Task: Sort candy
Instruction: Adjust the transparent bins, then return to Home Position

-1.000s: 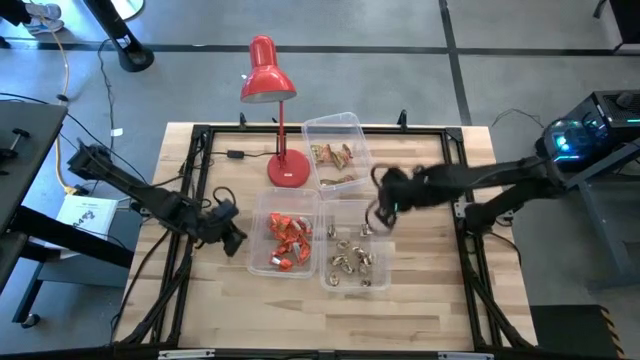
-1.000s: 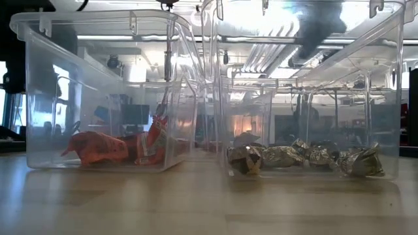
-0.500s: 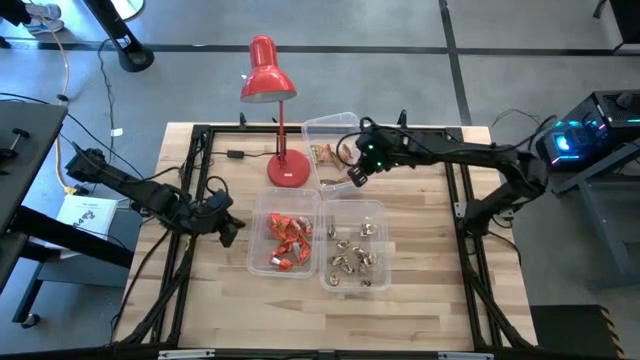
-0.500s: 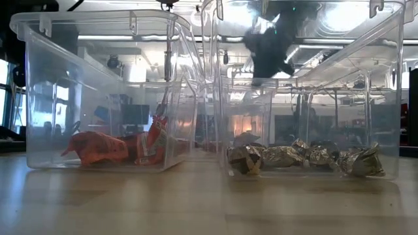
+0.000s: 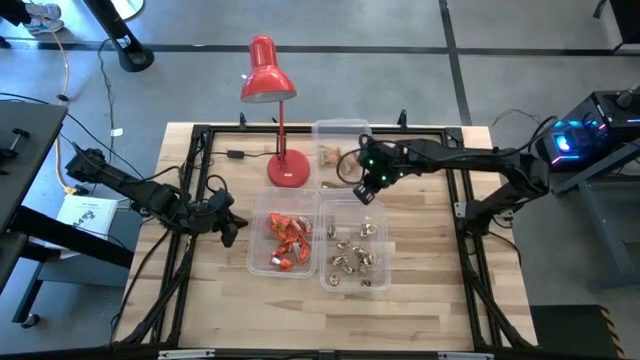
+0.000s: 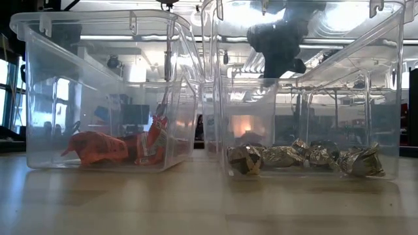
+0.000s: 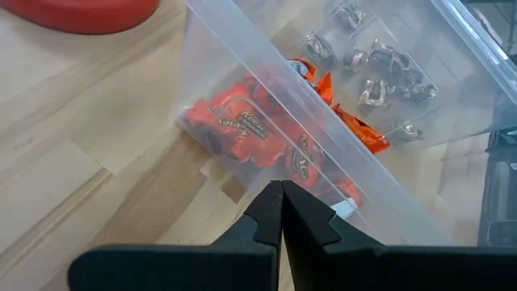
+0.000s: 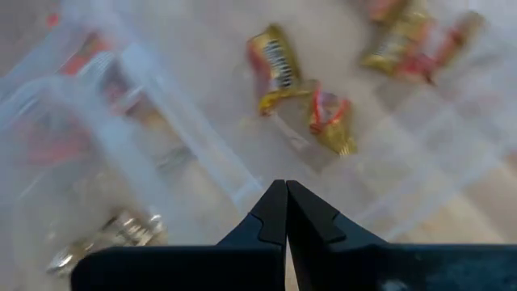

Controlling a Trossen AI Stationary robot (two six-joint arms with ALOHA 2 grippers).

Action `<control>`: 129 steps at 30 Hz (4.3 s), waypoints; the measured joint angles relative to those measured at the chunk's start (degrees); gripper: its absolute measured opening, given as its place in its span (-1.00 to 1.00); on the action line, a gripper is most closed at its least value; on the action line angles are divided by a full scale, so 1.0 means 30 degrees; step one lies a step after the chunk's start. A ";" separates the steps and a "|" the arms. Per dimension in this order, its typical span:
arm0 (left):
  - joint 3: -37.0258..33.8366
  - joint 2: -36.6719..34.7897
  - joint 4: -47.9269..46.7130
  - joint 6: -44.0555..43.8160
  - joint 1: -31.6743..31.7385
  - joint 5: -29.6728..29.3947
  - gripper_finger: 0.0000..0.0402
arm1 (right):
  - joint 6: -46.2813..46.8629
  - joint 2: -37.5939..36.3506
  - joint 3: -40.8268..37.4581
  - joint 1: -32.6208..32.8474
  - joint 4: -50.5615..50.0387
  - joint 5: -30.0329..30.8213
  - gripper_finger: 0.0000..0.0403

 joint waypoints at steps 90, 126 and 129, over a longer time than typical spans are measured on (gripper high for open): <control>-0.3473 -0.4996 1.4637 1.2884 0.9526 0.9330 -1.00 | 0.3458 -1.0543 -0.4444 0.2610 1.0491 0.3593 -1.00; -0.9355 -0.7380 1.8520 1.0200 0.9748 0.8033 -1.00 | -0.1437 -1.3872 -1.3802 0.1676 1.7630 -0.0752 -1.00; -0.9360 -0.7380 1.8520 1.0565 0.9748 0.8023 -1.00 | -0.1837 -1.5540 -1.5418 0.0965 1.8624 -0.2339 -1.00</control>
